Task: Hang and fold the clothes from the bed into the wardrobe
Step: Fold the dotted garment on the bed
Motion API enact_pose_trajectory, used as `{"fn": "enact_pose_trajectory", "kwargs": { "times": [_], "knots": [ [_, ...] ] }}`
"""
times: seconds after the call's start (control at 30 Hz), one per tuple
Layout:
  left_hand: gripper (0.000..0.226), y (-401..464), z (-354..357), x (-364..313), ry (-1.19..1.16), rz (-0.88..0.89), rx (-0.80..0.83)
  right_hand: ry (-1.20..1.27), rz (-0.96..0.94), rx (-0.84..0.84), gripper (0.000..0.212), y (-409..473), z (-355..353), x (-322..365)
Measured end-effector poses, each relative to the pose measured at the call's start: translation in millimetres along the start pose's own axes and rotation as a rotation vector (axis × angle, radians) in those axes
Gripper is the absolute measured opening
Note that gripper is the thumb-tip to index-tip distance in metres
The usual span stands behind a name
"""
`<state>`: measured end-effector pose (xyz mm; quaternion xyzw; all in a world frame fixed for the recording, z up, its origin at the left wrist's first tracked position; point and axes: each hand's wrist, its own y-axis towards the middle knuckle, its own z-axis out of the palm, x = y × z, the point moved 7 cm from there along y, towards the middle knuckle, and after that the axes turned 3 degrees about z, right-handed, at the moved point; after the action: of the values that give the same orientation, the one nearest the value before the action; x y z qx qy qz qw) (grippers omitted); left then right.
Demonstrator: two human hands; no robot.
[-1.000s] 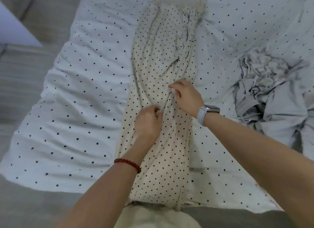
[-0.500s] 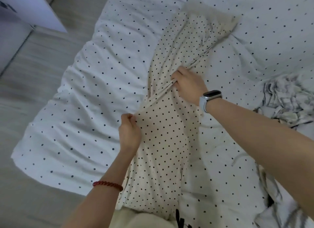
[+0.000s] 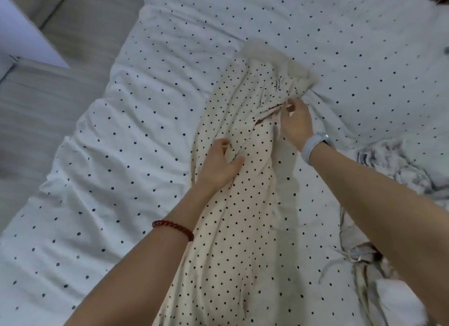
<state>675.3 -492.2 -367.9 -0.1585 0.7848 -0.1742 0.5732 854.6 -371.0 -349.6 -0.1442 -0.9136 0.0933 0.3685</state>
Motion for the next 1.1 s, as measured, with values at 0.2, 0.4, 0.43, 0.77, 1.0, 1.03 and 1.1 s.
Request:
{"fn": "enact_pose_trajectory", "kwargs": {
  "times": [0.2,0.4,0.43,0.77,1.0,1.03,1.1],
  "knots": [
    [0.074,60,21,-35,0.15,0.09,0.114,0.673,0.555,-0.053,0.02,51,-5,-27],
    [0.031,82,45,-64,0.006,0.125,0.284,0.644,0.395,-0.357,0.011,89,-43,-6],
    [0.018,82,48,-70,-0.068,0.127,0.316,0.695,0.295,-0.485,0.018,90,-61,4],
    [0.027,103,-30,-23,-0.191,-0.203,-0.068,-0.081,-0.18,0.296,0.054,104,50,115],
    [0.032,112,-64,-16,-0.044,-0.093,-0.219,-0.187,-0.333,0.126,0.045,110,63,70],
    [0.034,111,-68,-11,-0.059,-0.094,-0.235,-0.177,-0.321,0.091,0.046,112,59,66],
    [0.029,108,-75,-5,-0.094,-0.109,-0.265,-0.198,-0.301,0.026,0.043,116,51,61]
  ]
}}
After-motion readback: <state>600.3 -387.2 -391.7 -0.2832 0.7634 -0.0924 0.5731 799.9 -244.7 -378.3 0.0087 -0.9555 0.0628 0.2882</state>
